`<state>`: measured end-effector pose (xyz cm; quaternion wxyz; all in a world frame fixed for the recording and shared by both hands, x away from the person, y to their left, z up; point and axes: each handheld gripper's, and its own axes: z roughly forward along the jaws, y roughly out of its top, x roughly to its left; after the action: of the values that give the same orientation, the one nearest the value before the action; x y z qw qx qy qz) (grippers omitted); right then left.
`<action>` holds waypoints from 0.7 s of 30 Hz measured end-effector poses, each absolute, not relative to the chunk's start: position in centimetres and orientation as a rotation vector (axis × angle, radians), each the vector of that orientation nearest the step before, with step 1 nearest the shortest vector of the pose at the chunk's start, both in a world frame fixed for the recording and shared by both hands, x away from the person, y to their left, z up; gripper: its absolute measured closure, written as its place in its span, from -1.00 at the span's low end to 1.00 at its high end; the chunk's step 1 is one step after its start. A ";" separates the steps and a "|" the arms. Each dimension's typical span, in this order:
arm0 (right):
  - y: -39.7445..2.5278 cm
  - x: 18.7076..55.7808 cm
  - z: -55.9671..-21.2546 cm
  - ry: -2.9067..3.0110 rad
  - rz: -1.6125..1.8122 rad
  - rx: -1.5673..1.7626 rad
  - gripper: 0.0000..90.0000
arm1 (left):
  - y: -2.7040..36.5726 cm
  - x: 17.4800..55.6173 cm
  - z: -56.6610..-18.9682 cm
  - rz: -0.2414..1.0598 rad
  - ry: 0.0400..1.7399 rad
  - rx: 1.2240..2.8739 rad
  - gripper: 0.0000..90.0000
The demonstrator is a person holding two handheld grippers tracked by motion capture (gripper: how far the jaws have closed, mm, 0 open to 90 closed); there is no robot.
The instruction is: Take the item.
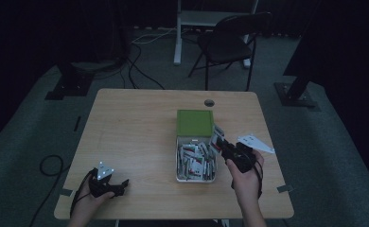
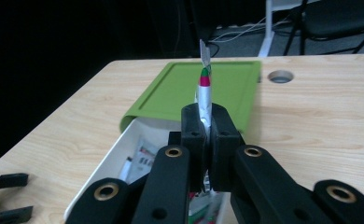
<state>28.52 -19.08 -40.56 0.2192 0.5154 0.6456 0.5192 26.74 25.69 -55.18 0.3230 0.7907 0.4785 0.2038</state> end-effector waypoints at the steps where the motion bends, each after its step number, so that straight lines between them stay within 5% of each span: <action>1: -19.7 28.5 -40.5 1.780 1.413 1.426 0.94 | 25.7 26.7 -55.2 0.535 1.256 2.074 -0.73; 21: -24.3 28.3 -43.6 1.729 1.310 1.514 0.93 | 25.7 26.7 -55.2 0.534 1.255 2.075 -0.73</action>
<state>28.27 -24.30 -43.64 0.2455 0.5549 0.6335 0.4800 26.74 25.69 -55.18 0.3232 0.7907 0.4784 0.2036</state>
